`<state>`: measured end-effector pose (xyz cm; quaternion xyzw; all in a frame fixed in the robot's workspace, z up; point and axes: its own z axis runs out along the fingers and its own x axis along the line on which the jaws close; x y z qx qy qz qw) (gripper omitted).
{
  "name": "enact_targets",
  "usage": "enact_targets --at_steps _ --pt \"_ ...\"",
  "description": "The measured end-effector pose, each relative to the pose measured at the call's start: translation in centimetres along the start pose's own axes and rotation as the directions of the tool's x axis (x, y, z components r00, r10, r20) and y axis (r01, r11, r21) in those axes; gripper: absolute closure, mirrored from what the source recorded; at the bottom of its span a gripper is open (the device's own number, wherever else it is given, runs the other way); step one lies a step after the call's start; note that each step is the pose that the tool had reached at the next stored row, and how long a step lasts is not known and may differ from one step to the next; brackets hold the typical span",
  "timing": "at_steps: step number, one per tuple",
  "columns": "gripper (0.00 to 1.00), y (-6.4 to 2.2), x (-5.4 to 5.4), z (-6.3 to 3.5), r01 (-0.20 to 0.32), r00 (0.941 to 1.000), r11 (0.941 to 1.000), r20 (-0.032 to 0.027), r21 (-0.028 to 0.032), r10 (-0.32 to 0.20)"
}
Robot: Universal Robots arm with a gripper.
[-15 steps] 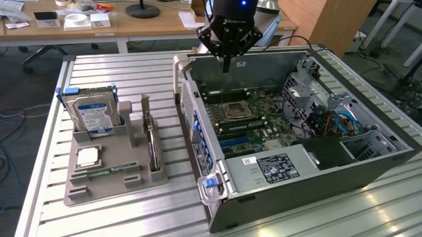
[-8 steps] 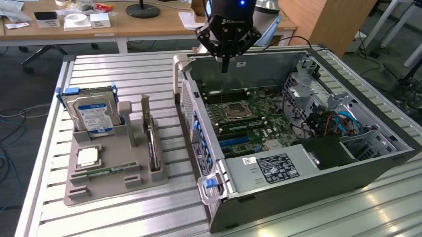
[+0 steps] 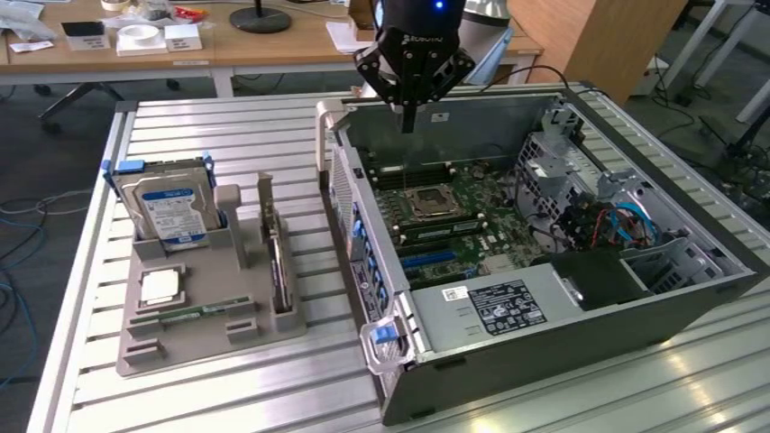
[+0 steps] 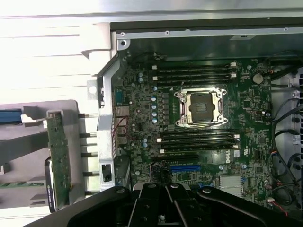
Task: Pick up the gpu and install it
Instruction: 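Reach for the gpu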
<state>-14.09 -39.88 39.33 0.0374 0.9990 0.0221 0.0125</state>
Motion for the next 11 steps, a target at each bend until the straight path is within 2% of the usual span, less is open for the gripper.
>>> enact_targets --at_steps 11 --pt "0.89 -0.03 0.36 -0.01 0.000 1.0000 1.0000 0.0000 0.0000 0.000"
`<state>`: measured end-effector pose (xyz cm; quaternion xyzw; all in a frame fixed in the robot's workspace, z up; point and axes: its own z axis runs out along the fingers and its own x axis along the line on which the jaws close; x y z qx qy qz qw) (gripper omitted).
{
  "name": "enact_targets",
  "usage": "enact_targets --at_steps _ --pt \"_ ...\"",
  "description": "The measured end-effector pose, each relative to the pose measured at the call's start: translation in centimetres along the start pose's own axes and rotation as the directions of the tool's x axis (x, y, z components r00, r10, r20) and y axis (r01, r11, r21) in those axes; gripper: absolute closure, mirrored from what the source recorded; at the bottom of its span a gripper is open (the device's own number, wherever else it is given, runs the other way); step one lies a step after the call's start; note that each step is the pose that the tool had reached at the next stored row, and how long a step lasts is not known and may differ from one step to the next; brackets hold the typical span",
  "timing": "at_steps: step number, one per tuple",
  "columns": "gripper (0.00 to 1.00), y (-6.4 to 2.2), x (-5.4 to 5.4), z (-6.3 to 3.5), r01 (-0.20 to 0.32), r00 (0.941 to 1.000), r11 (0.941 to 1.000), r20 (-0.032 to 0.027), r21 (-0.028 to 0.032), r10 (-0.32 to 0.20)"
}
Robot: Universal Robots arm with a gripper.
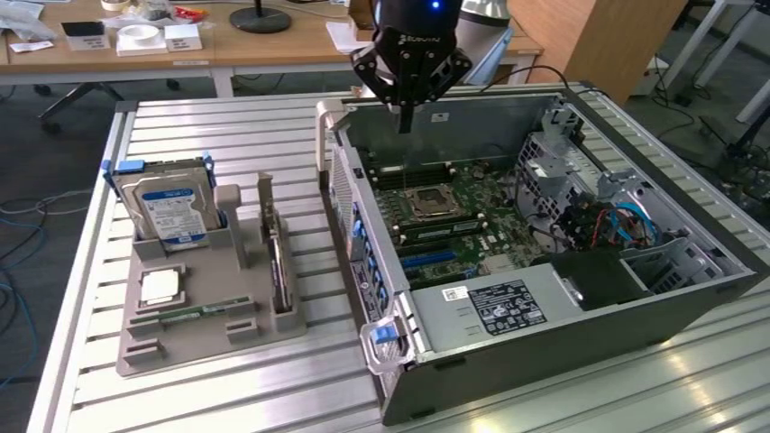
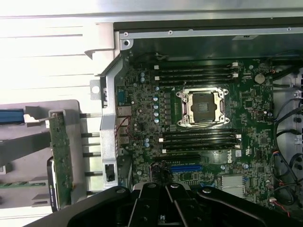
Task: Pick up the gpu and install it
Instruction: 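Reach for the gpu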
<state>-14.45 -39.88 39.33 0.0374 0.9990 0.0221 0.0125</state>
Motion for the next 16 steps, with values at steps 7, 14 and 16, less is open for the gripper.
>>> enact_targets --at_steps 7,14,16 --pt "0.89 -0.02 0.23 -0.01 0.000 1.0000 1.0000 0.0000 0.0000 0.000" --pt "0.89 -0.04 0.47 -0.01 0.000 1.0000 1.0000 0.0000 0.0000 0.000" --pt "0.89 -0.04 0.56 -0.02 0.000 1.0000 1.0000 0.0000 0.0000 0.000"
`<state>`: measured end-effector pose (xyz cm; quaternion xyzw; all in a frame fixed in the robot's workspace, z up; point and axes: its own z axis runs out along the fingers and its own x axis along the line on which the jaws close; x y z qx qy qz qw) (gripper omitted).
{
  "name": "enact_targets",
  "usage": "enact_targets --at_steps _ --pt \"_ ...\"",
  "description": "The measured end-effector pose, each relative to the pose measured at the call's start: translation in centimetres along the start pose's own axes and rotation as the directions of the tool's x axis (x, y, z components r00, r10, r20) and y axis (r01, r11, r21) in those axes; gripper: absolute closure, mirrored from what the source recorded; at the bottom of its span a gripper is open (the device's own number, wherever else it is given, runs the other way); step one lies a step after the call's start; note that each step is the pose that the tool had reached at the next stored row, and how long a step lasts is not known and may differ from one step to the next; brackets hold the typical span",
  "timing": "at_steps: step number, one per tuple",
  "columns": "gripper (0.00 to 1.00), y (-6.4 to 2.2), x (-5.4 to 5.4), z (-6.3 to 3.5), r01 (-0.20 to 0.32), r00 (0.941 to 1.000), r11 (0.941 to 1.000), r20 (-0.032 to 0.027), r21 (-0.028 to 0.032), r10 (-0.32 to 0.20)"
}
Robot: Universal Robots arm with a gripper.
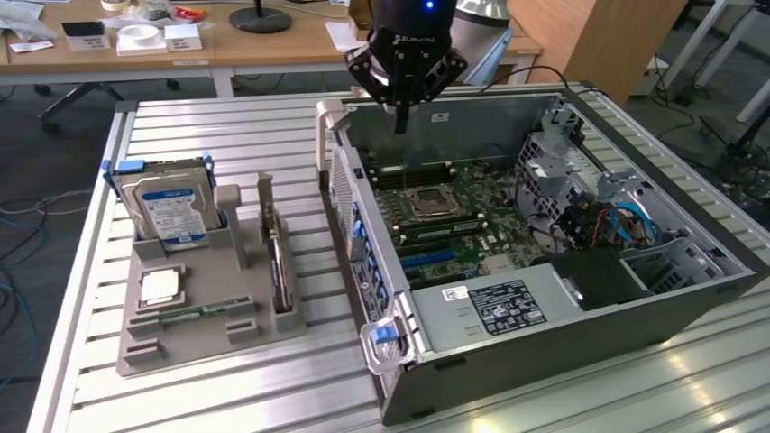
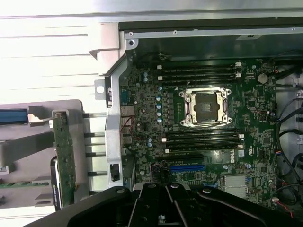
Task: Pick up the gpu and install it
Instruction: 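Reach for the gpu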
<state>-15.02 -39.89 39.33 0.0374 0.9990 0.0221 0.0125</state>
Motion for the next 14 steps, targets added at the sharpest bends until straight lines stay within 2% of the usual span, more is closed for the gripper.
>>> enact_targets --at_steps 14 --pt "0.89 -0.06 0.82 -0.02 0.000 1.0000 1.0000 0.0000 0.0000 0.000"
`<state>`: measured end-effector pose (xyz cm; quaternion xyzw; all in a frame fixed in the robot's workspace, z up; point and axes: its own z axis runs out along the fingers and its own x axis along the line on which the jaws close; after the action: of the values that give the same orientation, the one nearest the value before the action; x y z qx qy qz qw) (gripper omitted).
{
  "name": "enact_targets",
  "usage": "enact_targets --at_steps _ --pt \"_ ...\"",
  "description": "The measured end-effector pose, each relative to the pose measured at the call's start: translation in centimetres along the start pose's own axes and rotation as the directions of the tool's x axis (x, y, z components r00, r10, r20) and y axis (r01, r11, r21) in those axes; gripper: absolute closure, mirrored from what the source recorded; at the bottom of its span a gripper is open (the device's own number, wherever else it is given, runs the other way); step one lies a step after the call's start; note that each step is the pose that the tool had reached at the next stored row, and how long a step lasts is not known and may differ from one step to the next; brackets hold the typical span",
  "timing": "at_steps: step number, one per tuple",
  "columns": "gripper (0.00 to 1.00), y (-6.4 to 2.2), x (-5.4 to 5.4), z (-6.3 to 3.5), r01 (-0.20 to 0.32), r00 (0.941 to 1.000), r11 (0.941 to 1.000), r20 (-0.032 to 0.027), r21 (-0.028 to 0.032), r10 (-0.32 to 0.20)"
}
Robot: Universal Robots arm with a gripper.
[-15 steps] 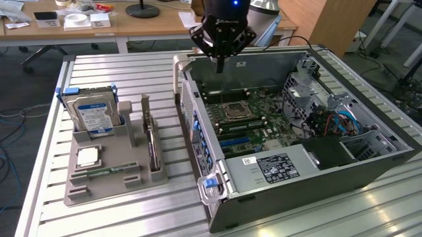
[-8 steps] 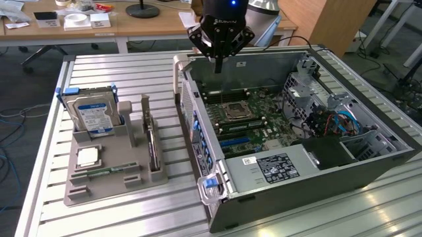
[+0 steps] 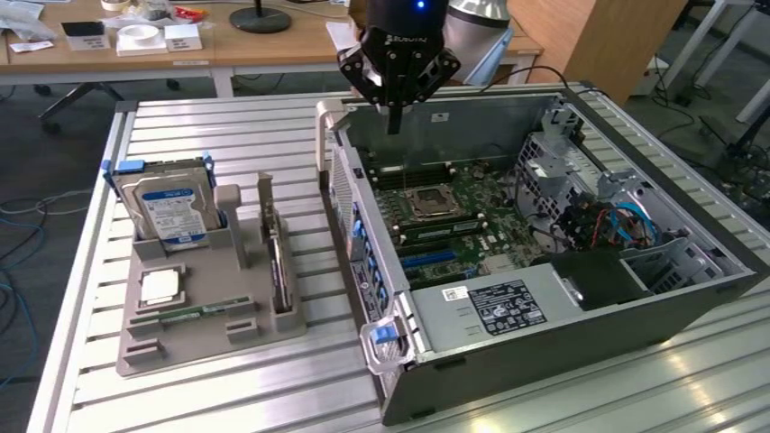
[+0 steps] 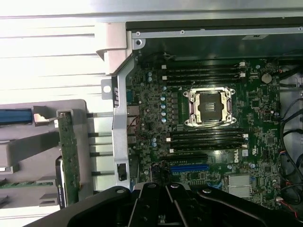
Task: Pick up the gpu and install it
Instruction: 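Reach for the gpu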
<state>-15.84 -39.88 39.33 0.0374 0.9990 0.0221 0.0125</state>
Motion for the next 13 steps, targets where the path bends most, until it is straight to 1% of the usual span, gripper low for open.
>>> enact_targets --at_steps 13 --pt "0.89 -0.05 0.72 -0.02 0.000 1.0000 1.0000 0.0000 0.0000 0.000"
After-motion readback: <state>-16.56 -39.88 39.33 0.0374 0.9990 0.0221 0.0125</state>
